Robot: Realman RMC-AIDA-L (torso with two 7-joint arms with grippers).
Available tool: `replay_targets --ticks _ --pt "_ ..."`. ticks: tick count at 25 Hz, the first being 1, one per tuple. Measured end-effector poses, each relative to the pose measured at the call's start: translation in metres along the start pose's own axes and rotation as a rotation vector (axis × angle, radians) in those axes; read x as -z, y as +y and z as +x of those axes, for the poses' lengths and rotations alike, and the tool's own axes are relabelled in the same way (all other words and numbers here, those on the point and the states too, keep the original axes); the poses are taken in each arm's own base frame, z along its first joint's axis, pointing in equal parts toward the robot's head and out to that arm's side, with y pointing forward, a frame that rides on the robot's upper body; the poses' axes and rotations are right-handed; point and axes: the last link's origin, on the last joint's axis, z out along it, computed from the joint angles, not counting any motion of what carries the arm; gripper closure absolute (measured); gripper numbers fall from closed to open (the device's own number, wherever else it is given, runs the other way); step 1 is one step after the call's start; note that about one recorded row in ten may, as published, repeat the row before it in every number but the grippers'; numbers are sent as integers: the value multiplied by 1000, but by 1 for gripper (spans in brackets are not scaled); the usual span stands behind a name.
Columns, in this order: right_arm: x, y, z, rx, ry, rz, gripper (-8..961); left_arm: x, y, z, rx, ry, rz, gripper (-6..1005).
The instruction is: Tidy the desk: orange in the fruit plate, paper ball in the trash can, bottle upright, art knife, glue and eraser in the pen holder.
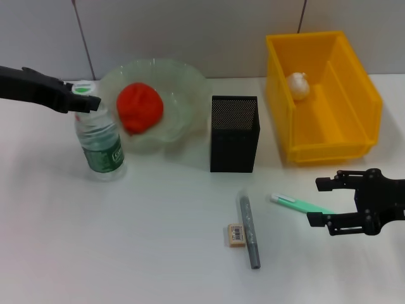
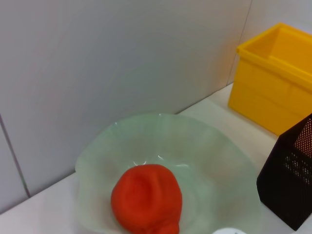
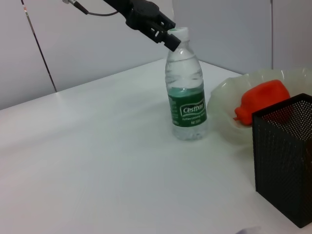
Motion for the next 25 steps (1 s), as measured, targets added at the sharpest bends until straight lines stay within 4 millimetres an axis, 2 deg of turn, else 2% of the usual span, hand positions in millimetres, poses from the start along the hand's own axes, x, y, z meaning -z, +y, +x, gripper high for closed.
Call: replay_targets --ticks 3,9,10,13,14,19,20,21,22,25 --pt "0 0 0 0 0 2 165 -1 1 1 -4 -2 -2 443" --pt "0 0 0 0 1 3 165 2 0 3 -8 7 6 245" --pt "0 0 0 0 1 3 166 5 -1 6 -14 17 15 212" --pt "0 -1 0 0 -1 4 166 24 -4 12 -16 71 35 207" --pt "0 -1 0 0 -2 3 166 24 -4 12 -16 71 35 205" --pt "-1 -1 -3 2 -5 2 166 59 11 22 16 249 -173 197" --pt "-1 -2 -3 3 -6 1 166 59 11 22 16 249 -173 196" --pt "-2 -2 -5 5 -7 -1 166 65 16 22 22 295 -234 194" --pt "-3 -2 -6 5 -9 -3 166 73 27 18 29 385 -373 194" --pt "-7 -4 -12 -1 -16 -13 166 73 34 11 34 430 -462 195"
